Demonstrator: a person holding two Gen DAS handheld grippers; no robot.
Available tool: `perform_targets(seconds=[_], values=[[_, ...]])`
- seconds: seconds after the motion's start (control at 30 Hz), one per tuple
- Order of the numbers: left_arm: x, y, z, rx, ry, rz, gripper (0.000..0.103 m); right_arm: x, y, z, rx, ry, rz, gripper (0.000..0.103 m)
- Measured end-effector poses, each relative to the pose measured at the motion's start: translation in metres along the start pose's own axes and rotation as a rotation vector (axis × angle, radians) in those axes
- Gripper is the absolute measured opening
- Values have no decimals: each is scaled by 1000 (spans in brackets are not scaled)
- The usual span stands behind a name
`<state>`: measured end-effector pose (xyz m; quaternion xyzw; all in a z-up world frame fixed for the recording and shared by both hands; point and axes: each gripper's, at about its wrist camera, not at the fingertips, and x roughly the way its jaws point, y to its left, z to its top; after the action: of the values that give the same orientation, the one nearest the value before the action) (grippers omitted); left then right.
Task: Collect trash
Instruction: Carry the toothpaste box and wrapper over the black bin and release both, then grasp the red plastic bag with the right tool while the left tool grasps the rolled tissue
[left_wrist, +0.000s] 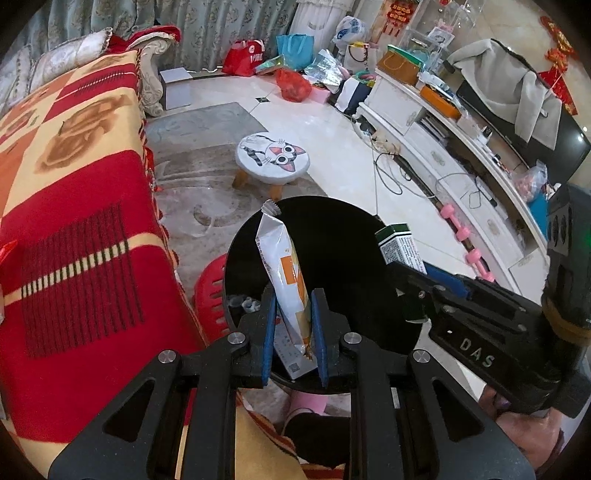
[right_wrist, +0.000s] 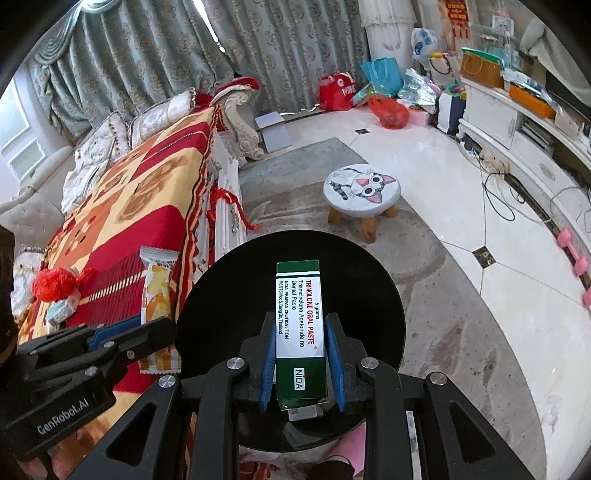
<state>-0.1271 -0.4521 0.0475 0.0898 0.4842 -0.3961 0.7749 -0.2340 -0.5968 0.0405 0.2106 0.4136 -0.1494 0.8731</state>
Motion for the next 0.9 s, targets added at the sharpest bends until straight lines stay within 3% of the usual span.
perform_targets(seconds=[0.03,0.07,0.1,0.17,0.5,0.9], values=[[0,0,0,-1,-1,0,23,0,-1,0,6,0,-6,31],[-1,1,0,-7,-4,-5,32,-1,-1,0,10,1,-8,37],[-2,1,0,-12,-7,-8,43,-2,0,0,10,-1,-5,38],[-5,5,-1,-27,-20,-14,49,-4,2,0,1,-4,-10,38],[-33,26,-9,-72,-59,79,49,-5,19,-4,-20,7,0,38],[-77,71,-36,-127,-105,211,49,1,81,-13,-103,40,68,40]])
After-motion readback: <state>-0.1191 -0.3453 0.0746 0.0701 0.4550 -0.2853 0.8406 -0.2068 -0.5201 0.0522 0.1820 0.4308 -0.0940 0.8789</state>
